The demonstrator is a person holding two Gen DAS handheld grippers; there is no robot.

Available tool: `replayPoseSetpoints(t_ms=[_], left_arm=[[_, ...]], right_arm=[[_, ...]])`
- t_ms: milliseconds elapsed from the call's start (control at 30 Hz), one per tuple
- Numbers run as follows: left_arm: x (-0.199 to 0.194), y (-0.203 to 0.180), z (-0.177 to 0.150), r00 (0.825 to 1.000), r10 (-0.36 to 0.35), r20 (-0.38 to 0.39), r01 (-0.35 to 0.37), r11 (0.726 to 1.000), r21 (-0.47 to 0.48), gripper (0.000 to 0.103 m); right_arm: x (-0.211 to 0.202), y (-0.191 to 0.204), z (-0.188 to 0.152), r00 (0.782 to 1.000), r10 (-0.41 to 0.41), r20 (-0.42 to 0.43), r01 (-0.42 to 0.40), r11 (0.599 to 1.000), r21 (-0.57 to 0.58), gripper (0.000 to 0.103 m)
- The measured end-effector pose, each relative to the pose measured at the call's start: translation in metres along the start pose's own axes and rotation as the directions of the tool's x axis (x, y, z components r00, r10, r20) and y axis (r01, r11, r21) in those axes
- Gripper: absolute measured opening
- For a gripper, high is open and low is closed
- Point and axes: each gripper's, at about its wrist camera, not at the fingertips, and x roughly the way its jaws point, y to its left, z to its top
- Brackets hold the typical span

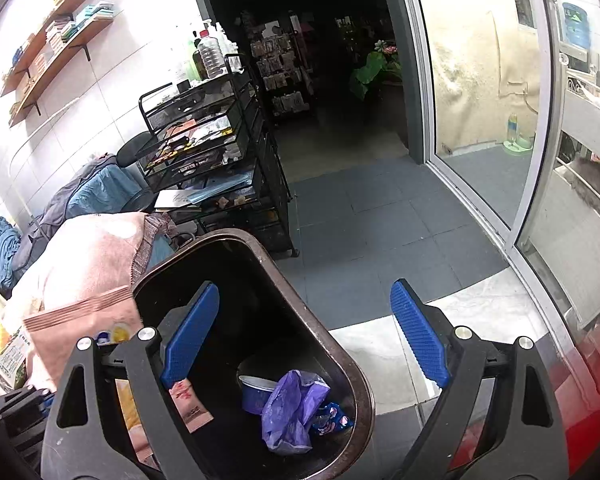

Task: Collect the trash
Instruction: 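Carry the pink snack packet over the bin and open the left gripper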

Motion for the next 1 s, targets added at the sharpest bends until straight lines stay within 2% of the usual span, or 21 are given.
replayPoseSetpoints(t_ms=[133, 233, 267, 300, 333, 367, 500, 700, 867, 1000], left_arm=[[0.010, -0.006, 0.000, 1.000, 0.004, -0.031, -0.004, 1.000, 0.018, 0.007], [0.018, -0.007, 0.000, 0.998, 0.010, -0.055, -0.009, 1.000, 0.025, 0.017], [0.019, -0.008, -0.001, 0.998, 0.016, -0.056, -0.014, 1.000, 0.028, 0.027], [0.020, -0.008, -0.002, 0.998, 0.020, -0.056, -0.018, 0.999, 0.031, 0.043], [0.020, -0.008, -0.003, 0.998, 0.024, -0.053, -0.023, 0.999, 0.032, 0.049], [0.020, -0.008, -0.003, 0.999, 0.029, -0.044, -0.027, 0.999, 0.035, 0.063], [0.015, -0.009, -0.004, 0.999, 0.043, -0.009, -0.042, 0.998, 0.045, 0.088], [0.013, -0.005, -0.002, 1.000, 0.026, 0.002, -0.026, 0.999, 0.023, 0.090], [-0.004, -0.009, -0.004, 0.998, 0.008, 0.054, -0.010, 0.999, 0.034, 0.092], [-0.022, -0.010, -0.009, 0.995, 0.024, 0.098, -0.027, 0.999, 0.037, 0.094]], right_arm=[[0.002, 0.000, 0.000, 1.000, 0.002, -0.007, -0.002, 1.000, -0.003, 0.087], [0.003, 0.000, 0.000, 1.000, 0.001, -0.009, -0.001, 1.000, -0.002, 0.087], [0.003, 0.000, 0.000, 1.000, 0.001, -0.009, -0.001, 1.000, -0.001, 0.087], [0.004, -0.001, 0.000, 1.000, 0.001, -0.012, -0.001, 1.000, 0.002, 0.088], [0.005, -0.001, 0.000, 1.000, 0.001, -0.015, -0.001, 1.000, 0.004, 0.089], [0.006, -0.001, -0.001, 1.000, 0.003, -0.017, -0.003, 1.000, 0.007, 0.090], [0.007, -0.001, -0.002, 1.000, 0.010, -0.018, -0.010, 1.000, 0.012, 0.093], [0.006, -0.001, -0.001, 1.000, 0.007, -0.003, -0.007, 1.000, 0.006, 0.095], [0.007, -0.001, 0.000, 1.000, 0.015, 0.003, -0.015, 1.000, 0.012, 0.096], [0.005, 0.002, -0.001, 0.999, 0.033, 0.006, -0.033, 0.999, -0.003, 0.096]])
